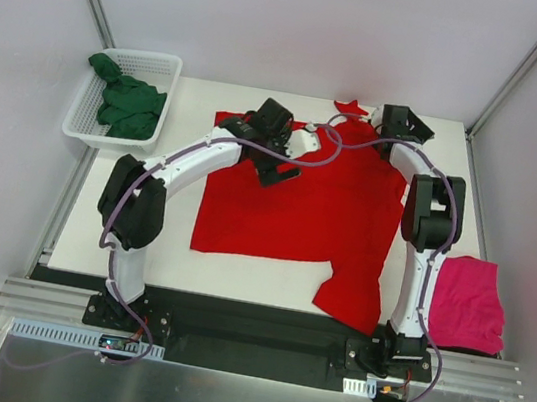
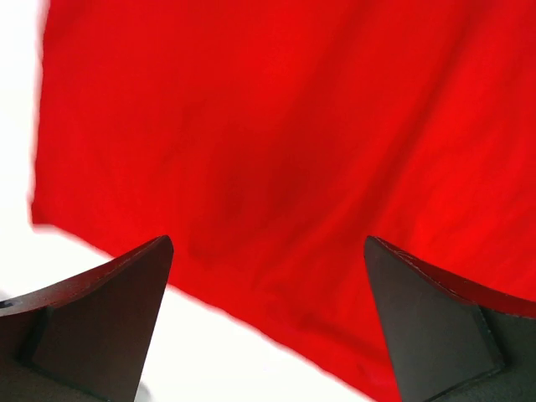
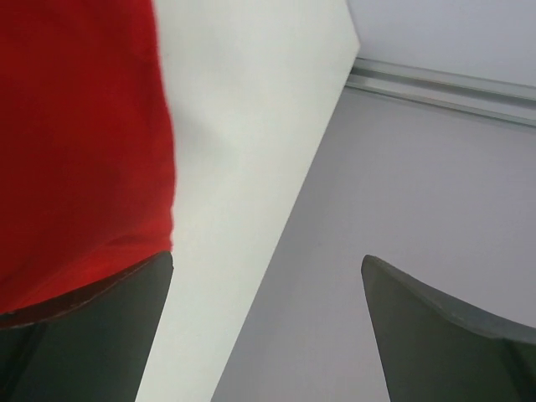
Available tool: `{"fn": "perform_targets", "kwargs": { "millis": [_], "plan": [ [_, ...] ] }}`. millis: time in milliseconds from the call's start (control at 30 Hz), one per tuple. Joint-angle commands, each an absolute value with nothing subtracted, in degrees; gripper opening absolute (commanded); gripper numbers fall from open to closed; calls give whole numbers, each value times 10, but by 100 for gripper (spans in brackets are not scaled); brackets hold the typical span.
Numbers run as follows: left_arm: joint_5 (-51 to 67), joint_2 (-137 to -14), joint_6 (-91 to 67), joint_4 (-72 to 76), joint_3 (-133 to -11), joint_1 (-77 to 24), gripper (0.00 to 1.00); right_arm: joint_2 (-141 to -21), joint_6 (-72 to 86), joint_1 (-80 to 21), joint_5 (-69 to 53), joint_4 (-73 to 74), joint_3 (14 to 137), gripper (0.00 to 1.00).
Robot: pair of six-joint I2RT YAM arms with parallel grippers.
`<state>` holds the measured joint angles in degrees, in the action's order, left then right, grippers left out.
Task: Fold and stack the t-shirts
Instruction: Flatten out the tshirt
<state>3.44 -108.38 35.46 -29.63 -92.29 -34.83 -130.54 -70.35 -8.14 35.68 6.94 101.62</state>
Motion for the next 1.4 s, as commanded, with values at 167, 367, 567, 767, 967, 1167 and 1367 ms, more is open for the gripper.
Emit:
{"fn": "perform_targets", "kwargs": {
  "millis": [167,367,567,767,967,1167,1367],
  "plan": [
    [146,-1169,331,-300,-1047,-439,99,-1314,-699,-65,381,-24,1056,100],
    [156,-1203,305,-300,-1047,-451,99,-1303,-629,-62,341,23,1059,100],
    [150,-1207,312,-300,-1020,-452,99,-1317,-607,-59,294,103,1083,100],
    [151,-1212,310,-300,-1006,-457,99,-1338,-602,-58,265,152,1103,100],
    [148,-1228,306,-300,-1006,-462,99,-1366,-622,-57,255,185,1127,100],
    [125,-1242,319,-299,-1001,-463,99,-1398,-637,-55,246,223,1150,100],
    [116,-1249,329,-298,-990,-463,99,-1406,-642,-55,246,225,1152,100]
  ]
}}
